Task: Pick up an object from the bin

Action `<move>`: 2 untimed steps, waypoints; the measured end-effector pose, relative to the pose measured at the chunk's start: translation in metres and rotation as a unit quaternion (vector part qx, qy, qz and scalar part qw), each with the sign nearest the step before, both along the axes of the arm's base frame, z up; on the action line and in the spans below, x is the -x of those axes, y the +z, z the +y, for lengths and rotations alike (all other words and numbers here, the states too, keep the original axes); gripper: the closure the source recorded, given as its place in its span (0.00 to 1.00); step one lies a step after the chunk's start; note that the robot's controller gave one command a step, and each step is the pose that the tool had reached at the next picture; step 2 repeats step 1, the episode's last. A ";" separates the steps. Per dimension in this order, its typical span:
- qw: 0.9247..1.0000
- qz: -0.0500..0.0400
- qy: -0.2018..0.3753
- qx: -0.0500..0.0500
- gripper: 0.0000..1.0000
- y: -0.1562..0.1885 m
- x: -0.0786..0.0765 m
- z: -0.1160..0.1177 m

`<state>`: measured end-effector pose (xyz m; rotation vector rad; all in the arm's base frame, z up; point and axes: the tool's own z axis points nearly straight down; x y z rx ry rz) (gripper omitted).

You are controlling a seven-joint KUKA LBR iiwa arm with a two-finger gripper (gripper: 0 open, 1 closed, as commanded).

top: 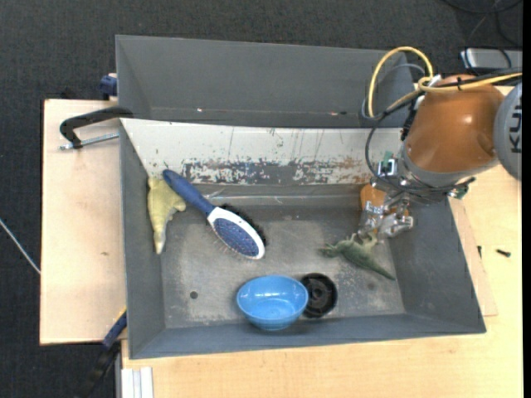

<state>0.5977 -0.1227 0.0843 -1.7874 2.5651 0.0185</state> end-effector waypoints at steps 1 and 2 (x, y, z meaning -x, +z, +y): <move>1.000 -0.005 0.025 0.009 1.00 0.092 -0.003 0.000; 1.000 -0.005 0.025 0.009 1.00 0.092 -0.003 0.000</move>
Offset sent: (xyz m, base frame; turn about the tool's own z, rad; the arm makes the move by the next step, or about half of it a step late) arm -0.0007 -0.0011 0.0858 -0.0527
